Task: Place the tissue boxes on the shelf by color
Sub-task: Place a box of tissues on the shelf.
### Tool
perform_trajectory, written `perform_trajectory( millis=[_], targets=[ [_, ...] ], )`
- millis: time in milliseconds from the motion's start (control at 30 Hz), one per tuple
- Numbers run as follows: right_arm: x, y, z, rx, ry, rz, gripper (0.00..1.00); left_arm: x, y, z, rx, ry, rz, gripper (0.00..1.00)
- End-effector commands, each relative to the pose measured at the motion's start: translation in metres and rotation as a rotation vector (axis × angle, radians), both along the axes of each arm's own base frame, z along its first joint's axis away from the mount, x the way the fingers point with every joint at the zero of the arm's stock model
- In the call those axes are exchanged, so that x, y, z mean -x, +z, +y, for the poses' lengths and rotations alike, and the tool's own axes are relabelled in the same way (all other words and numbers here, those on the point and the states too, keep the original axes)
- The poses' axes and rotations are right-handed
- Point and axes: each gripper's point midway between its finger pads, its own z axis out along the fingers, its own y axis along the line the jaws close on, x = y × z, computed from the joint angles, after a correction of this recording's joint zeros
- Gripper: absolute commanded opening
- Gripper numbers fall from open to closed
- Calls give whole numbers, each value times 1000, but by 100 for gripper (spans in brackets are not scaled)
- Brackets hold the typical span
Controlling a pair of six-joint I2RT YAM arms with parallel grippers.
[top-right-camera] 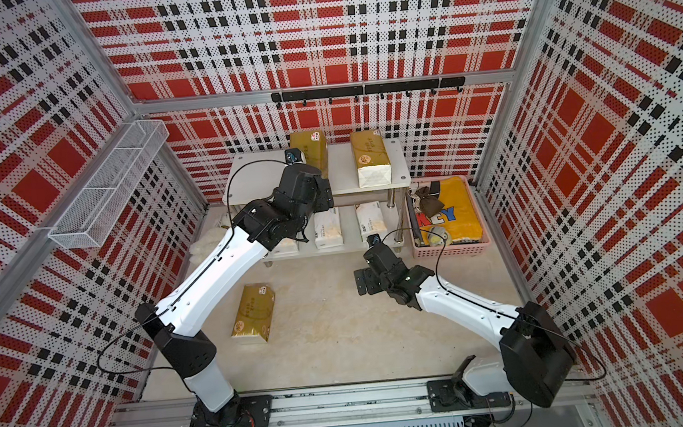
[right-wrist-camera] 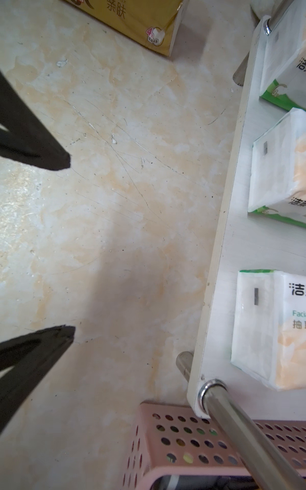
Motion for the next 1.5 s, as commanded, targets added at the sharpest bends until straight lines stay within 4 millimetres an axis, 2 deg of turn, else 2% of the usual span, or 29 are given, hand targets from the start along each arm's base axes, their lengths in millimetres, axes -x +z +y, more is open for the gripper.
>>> perform_trajectory(
  millis=[0,267,600,1000,1467],
  targets=[
    [0,-3,5,-6,6,0,100,-16,-7,-8,5,-12,-1,81],
    [1,-7,9,-1,12,9,100,-23,-17,-8,-4,-3,12,85],
    [1,-10,12,3,17,14,100,-24,-8,-5,4,11,-20,90],
    [4,-11,14,5,24,19,100,-31,-19,-5,3,12,-29,87],
    [2,-11,19,8,32,20,100,-14,7,0,33,22,-80,94]
  ],
)
